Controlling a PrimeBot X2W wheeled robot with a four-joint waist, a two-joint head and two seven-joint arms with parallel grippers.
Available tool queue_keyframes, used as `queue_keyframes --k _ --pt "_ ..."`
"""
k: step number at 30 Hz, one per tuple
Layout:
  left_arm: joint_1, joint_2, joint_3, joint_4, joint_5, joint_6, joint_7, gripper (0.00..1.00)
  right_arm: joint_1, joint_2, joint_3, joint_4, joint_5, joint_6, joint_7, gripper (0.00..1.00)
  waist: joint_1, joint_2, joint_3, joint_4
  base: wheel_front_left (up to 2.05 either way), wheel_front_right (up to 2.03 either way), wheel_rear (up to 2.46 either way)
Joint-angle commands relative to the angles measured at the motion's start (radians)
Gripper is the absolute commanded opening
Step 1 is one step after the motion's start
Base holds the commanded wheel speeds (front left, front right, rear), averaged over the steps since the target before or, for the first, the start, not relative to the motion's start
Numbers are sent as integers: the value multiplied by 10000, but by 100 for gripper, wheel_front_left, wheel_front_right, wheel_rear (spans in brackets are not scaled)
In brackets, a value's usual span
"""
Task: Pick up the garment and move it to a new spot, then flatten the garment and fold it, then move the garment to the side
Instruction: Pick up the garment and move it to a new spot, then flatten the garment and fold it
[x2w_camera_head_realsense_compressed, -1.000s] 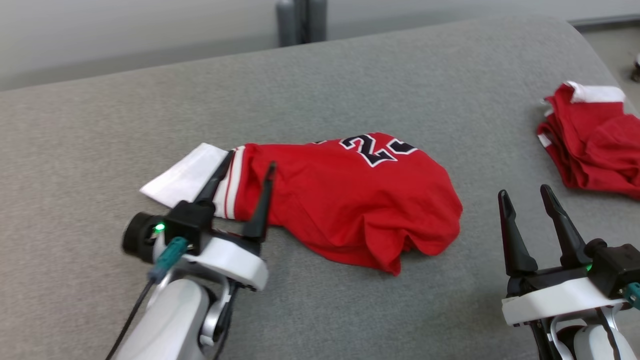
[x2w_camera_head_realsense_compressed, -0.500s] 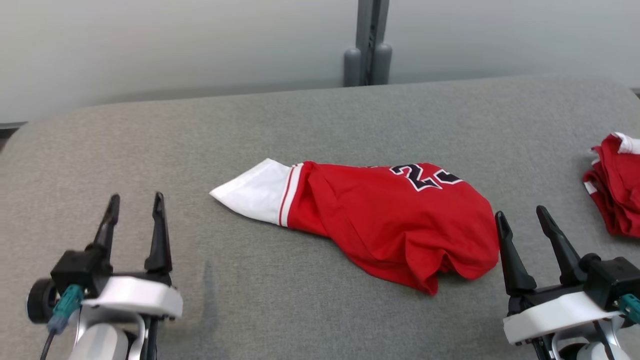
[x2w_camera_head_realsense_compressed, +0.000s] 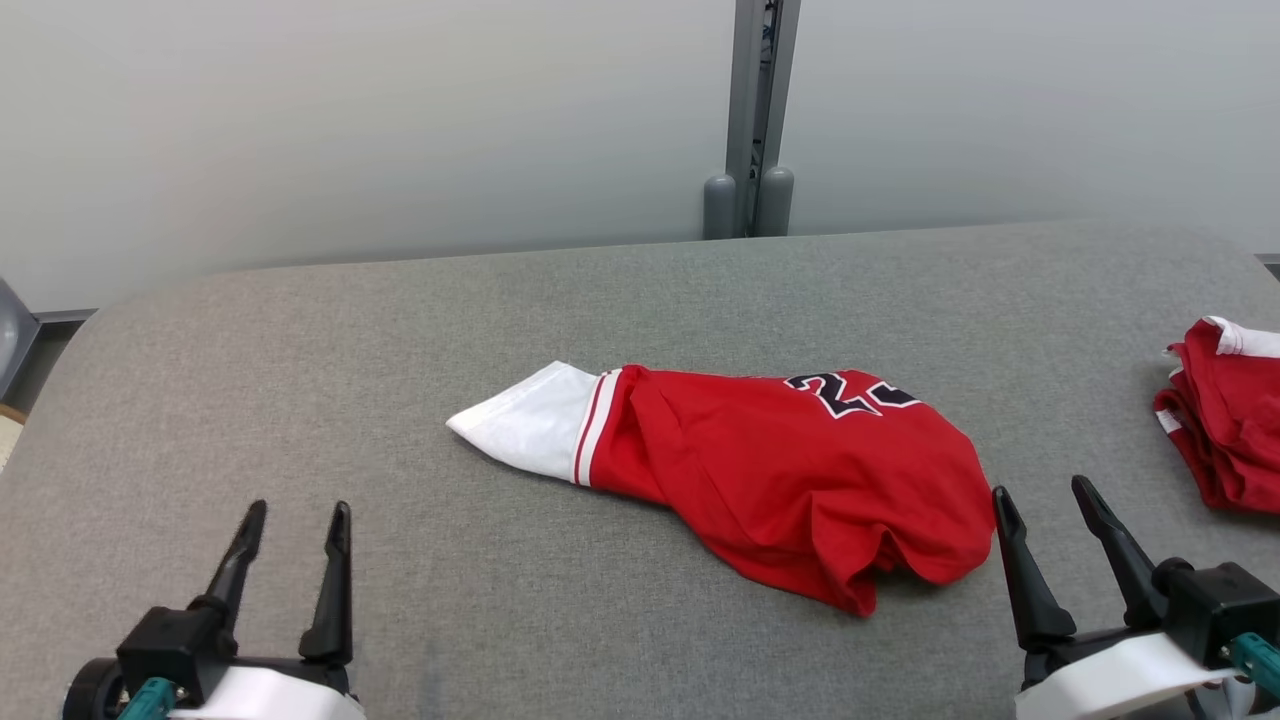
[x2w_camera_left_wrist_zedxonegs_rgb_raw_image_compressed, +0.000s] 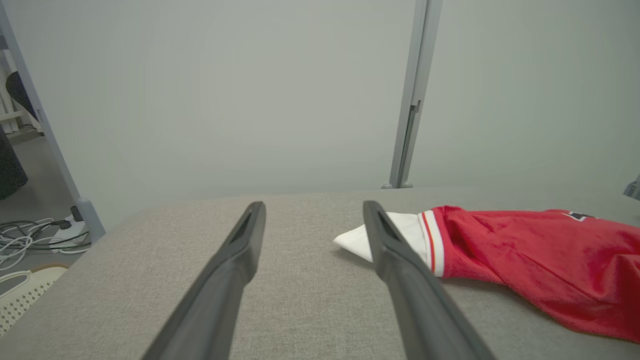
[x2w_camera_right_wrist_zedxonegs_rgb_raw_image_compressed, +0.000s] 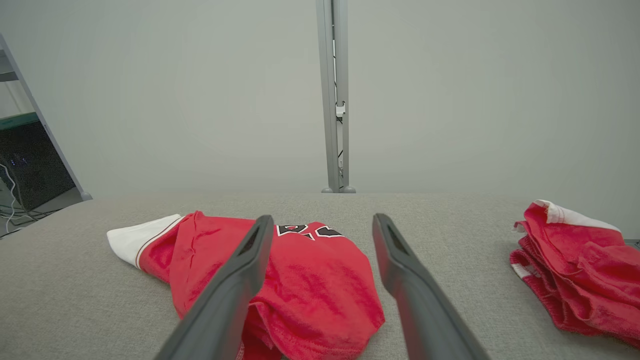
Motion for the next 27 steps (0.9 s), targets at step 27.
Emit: queue_keyframes --k 27 --pt "356 5 -447 -875 156 532 673 100 495 48 351 -282 -207 1 523 100 0 -1 15 -36 0 0 0"
